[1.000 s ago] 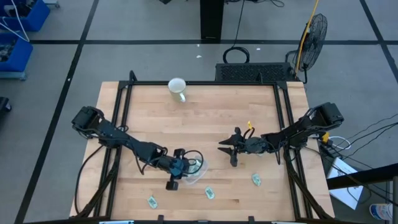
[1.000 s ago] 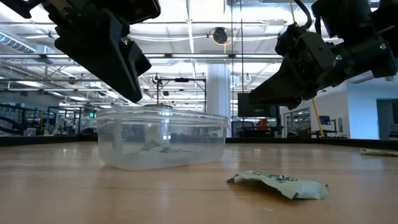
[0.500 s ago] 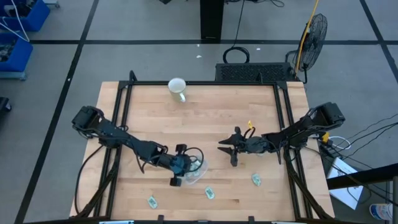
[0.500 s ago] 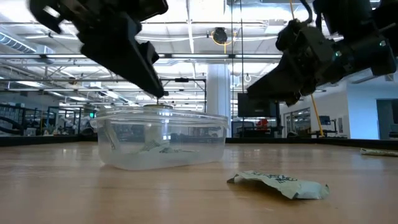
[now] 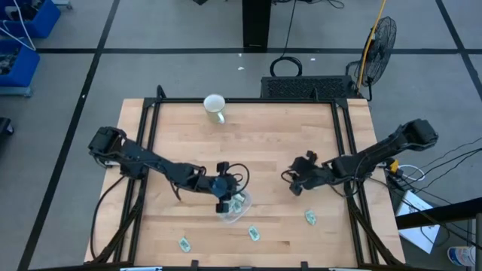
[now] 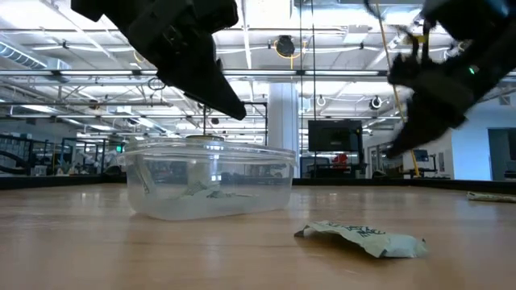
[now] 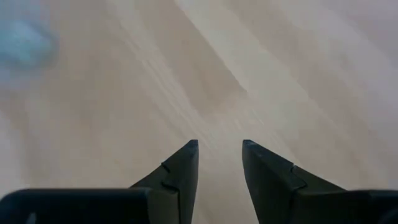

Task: Pick and place Stevia / Truvia into bins
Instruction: Put the light green stevia packet into the transparent bin

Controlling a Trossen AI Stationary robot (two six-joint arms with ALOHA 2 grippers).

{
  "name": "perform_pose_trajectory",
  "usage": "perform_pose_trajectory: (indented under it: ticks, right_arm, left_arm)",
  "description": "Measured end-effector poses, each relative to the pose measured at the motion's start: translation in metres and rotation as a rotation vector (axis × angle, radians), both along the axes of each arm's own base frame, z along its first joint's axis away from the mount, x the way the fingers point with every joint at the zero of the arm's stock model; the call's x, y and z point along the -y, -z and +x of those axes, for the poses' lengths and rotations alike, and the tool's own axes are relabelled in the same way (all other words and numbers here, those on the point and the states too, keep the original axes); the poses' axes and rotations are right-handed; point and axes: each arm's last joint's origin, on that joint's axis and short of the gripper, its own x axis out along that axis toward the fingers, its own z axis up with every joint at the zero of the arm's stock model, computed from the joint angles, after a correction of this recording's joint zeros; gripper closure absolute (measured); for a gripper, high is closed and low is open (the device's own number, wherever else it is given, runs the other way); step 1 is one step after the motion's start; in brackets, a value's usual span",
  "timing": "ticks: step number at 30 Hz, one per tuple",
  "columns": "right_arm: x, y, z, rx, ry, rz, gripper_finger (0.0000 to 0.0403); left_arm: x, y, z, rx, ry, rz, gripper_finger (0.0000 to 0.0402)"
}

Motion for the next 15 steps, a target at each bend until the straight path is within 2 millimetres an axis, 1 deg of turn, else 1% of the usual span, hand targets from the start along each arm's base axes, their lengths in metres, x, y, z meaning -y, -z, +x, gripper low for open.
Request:
perform_pose_trajectory:
  ticks: [3,6,8,10,15]
  right_arm:
    - [0.003,0.009,-0.015,-0.165,0.042,0.042,0.0287]
    - [0.004,0.014,-0.025,-0.283,0.079,0.149,0.0287]
    - [0.002,0.015,-0.027,-0.31,0.096,0.228,0.0287]
    - [0.001,0.015,-0.027,-0.319,0.106,0.265,0.0287]
    - [0.002,0.015,-0.027,-0.317,0.115,0.25,0.0287]
  left_arm:
    - [-0.003,0.0,0.001,-0.002,-0.009,0.0,0.0273]
    - [-0.005,0.001,0.001,-0.01,-0.015,0.003,0.0273]
    - [-0.006,0.001,0.0,-0.02,-0.017,0.005,0.0273]
    - [-0.007,0.002,0.0,-0.026,-0.021,0.007,0.0273]
    - [-0.009,0.002,0.001,-0.027,-0.026,0.007,0.0273]
